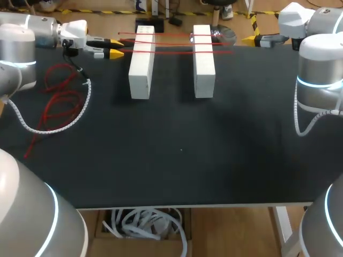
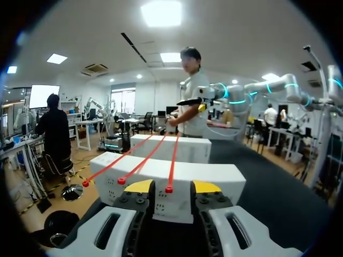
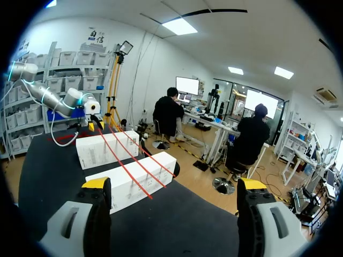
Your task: Grab the tape and strap the tape.
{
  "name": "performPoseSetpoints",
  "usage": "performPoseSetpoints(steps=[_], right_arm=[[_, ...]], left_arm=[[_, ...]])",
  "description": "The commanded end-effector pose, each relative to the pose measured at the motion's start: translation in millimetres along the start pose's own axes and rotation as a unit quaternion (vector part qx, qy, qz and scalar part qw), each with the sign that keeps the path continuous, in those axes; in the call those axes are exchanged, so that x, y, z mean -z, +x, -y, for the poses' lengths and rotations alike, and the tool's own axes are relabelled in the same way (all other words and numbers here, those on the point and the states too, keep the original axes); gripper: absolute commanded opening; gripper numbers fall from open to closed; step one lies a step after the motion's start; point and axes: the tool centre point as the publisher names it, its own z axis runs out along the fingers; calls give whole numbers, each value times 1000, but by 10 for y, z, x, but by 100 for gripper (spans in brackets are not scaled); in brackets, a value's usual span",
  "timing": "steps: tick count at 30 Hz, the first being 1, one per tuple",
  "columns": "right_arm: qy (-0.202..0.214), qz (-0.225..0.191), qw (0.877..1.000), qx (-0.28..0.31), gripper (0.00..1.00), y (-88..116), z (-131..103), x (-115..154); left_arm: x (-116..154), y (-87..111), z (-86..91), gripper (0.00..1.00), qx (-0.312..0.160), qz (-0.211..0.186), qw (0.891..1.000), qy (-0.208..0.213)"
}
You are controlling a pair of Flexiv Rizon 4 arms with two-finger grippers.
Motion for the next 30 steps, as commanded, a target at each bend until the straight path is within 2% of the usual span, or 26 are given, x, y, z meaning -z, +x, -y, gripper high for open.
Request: performPoseSetpoints(steps=[1,9,14,18,30], right_arm=[[1,0,1000,0,100,-2,-4,-1],[1,0,1000,0,100,-2,-4,-1],[1,0,1000,0,100,-2,-4,-1],[1,0,1000,0,100,-2,-4,-1],[1,0,1000,0,100,-2,-4,-1]], left_arm=[[-14,6,-10,28,0,0,1000,1],[-42,35,-18,27,2,-5,1000,2],[-45,45,-23,24,6,0,1000,5],[-57,66,-24,18,6,-2,1000,5],[-36,70,-30,12,6,0,1000,7]])
